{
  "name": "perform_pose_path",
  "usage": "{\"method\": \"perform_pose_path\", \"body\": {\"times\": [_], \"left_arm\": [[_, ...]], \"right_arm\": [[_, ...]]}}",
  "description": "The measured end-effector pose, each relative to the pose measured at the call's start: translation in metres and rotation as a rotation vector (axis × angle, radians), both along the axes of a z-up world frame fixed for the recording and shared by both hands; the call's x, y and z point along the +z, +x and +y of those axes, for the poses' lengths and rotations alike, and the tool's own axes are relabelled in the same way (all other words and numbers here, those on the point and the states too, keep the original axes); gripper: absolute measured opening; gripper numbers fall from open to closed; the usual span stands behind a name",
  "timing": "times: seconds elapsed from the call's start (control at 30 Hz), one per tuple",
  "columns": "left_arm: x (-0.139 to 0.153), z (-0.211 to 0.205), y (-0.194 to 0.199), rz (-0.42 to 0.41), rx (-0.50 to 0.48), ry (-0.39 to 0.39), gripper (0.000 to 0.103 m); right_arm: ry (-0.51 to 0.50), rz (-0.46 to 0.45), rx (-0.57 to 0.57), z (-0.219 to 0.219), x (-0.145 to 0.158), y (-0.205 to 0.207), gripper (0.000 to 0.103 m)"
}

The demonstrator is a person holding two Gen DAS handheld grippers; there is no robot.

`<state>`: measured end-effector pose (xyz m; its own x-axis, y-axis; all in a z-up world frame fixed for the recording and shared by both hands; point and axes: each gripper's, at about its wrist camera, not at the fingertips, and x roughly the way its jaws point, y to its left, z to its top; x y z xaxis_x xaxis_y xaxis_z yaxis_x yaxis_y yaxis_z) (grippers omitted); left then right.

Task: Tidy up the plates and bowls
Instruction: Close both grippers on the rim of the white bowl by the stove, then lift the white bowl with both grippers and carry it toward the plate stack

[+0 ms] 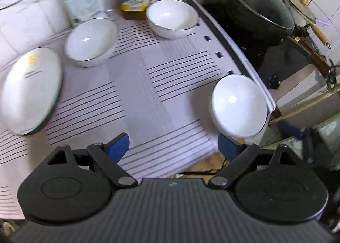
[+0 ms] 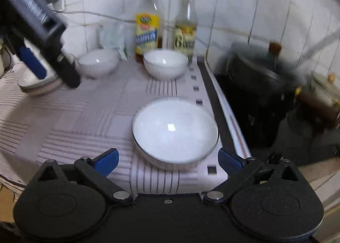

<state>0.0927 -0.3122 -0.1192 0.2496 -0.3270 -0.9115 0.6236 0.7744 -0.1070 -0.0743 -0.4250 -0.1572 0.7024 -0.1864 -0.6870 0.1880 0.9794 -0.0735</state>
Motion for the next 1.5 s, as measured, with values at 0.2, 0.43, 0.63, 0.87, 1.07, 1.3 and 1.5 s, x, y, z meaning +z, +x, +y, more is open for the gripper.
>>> {"method": "perform_pose_path", "body": {"times": [0.2,0.43,0.63,0.87,1.07,1.3,1.5], "left_arm": [[-0.043,-0.040,0.002,-0.026,-0.037,-0.061,0.090],[-0.068,-0.075,0.001,-0.019,-0.075,-0.087,0.086],[-0.078,-0.072,0.011,0.032,-0.061,-0.094,0.073],[-0.092,-0.067,0.023,0.075,-0.051,-0.091,0.040],[-0.096,-0.064,0.026,0.123,-0.050,-0.092,0.013],[-0.093,-0.056,0.025,0.125,-0.050,-0.088,0.011],[-0.079,-0.034,0.023,0.087,-0.044,-0.076,0.011]], "right_arm": [[0.023,-0.055,-0.015,-0.018,-0.041,0.008,0.101],[0.056,-0.120,0.004,-0.025,-0.063,0.018,0.101],[0.075,-0.148,0.017,-0.029,-0.066,0.023,0.100],[0.065,-0.148,0.031,-0.025,-0.064,0.025,0.099],[0.078,-0.140,0.028,-0.025,-0.064,0.026,0.098],[0.089,-0.124,0.044,-0.021,-0.059,0.029,0.097],[0.084,-0.129,0.085,-0.003,-0.049,0.032,0.097]]}}
